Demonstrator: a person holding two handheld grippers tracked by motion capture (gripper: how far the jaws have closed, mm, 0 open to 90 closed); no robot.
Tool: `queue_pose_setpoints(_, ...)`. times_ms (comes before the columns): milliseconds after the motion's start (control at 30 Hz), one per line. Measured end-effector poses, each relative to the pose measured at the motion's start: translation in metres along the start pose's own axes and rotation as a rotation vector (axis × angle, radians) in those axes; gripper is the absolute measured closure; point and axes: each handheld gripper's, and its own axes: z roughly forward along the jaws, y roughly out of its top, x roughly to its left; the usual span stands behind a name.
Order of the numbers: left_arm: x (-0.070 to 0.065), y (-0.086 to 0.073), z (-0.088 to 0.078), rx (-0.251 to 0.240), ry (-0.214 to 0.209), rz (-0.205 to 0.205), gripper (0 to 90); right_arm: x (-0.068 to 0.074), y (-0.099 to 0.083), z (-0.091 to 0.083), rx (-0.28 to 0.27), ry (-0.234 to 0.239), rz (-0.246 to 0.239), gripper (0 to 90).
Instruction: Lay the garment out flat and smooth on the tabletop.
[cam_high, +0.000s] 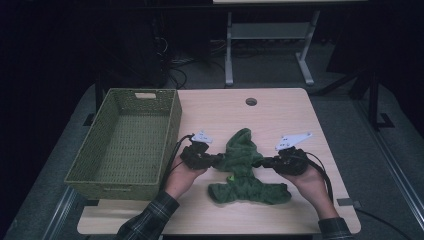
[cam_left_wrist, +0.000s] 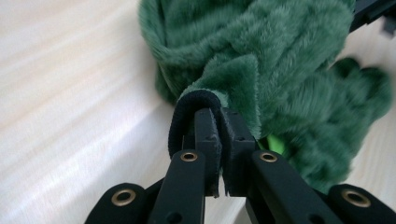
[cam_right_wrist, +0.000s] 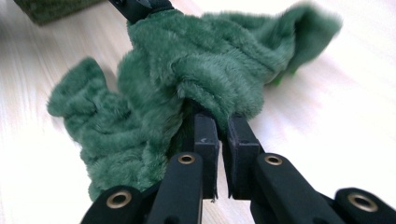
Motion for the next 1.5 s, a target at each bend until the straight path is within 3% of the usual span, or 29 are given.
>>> queue_pose_setpoints(100,0.003,-0.005,0.01,0.042,0.007,-0.014,86.3,-0.003,-0.004,0.014,0.031,0.019,0.01,84.6)
queue_pose_setpoints(200,0.005,-0.007,0.016,0.092,0.013,0.004,86.1,-0.008,-0.011,0.027,0.069,0.032,0.026,84.6)
queue_pose_setpoints(367,0.005,-0.012,0.029,0.125,0.007,0.011,84.9,-0.01,-0.015,0.037,0.109,0.044,0.05,84.1)
queue_pose_setpoints(433,0.004,-0.011,0.028,0.118,0.012,0.012,82.1,-0.01,-0.016,0.04,0.115,0.042,0.04,82.7)
queue_pose_setpoints(533,0.002,-0.008,0.021,0.107,0.013,0.008,65.7,-0.009,-0.017,0.036,0.104,0.037,0.044,74.3)
queue_pose_setpoints(600,-0.002,-0.005,0.011,0.078,0.033,0.021,59.4,-0.01,-0.016,0.029,0.085,0.041,0.054,69.2)
queue_pose_setpoints(833,-0.009,0.016,-0.013,-0.008,0.037,0.055,50.6,-0.017,0.001,-0.008,-0.031,-0.002,0.065,63.9)
queue_pose_setpoints(967,0.0,0.029,-0.011,-0.021,0.039,0.045,50.7,-0.029,0.015,-0.005,-0.052,-0.004,0.085,63.8)
queue_pose_setpoints(1100,0.014,0.04,0.001,-0.041,0.037,0.002,52.0,-0.042,0.03,0.012,-0.042,0.009,0.102,63.8)
queue_pose_setpoints(1200,0.023,0.045,0.011,-0.032,0.037,-0.005,53.2,-0.049,0.036,0.026,-0.03,0.013,0.11,63.8)
queue_pose_setpoints(1400,0.045,0.052,0.034,-0.011,0.052,-0.04,53.0,-0.061,0.04,0.053,-0.004,0.027,0.147,63.4)
queue_pose_setpoints(1500,0.053,0.05,0.046,-0.006,0.025,-0.071,51.7,-0.065,0.037,0.063,0.018,0.039,0.176,63.5)
